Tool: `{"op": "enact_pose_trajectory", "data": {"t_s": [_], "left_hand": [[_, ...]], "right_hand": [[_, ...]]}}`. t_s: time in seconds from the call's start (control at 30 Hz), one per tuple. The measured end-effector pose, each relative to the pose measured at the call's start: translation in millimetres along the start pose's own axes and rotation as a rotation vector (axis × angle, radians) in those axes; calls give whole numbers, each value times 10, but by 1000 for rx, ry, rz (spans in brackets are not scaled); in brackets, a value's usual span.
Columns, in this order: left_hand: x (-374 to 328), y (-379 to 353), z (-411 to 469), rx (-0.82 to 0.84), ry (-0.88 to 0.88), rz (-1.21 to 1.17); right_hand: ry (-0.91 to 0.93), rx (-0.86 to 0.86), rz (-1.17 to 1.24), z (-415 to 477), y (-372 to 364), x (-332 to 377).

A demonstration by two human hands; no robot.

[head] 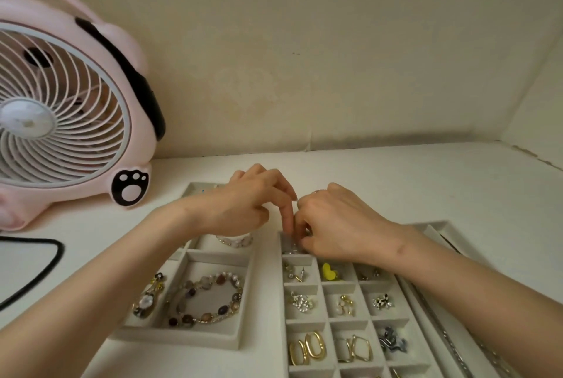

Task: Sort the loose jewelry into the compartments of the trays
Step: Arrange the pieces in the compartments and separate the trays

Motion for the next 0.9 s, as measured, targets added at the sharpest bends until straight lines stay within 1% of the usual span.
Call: {"op": "enact_pose_trajectory", "data": {"t_s": [0.2, 0.37, 0.67, 0.77, 0.9], "left_hand": [[-77, -128, 19, 65, -44, 100], [-101, -183, 24, 91, -42, 176], [-92, -159, 36, 21, -42, 280], [-98, -146, 32, 6, -40, 250], [-94, -134, 42, -40, -38, 186]], "right_hand": [[-109, 42, 147, -67, 150, -169], [-173, 27, 237, -145, 214, -301], [-181, 46, 293, -195, 179, -270], [-194, 63, 286, -219, 223, -310], [-209, 160, 259, -290, 181, -363]]}}
Point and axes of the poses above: each hand's wrist, its own z-axis towards the middle knuckle, its own y-axis out of the back of the hand, x = y × z, the point moved 7 cm from there along z, towards the middle knuckle, and after that the axes turned 9 degrees about z, right-handed, at the moved point
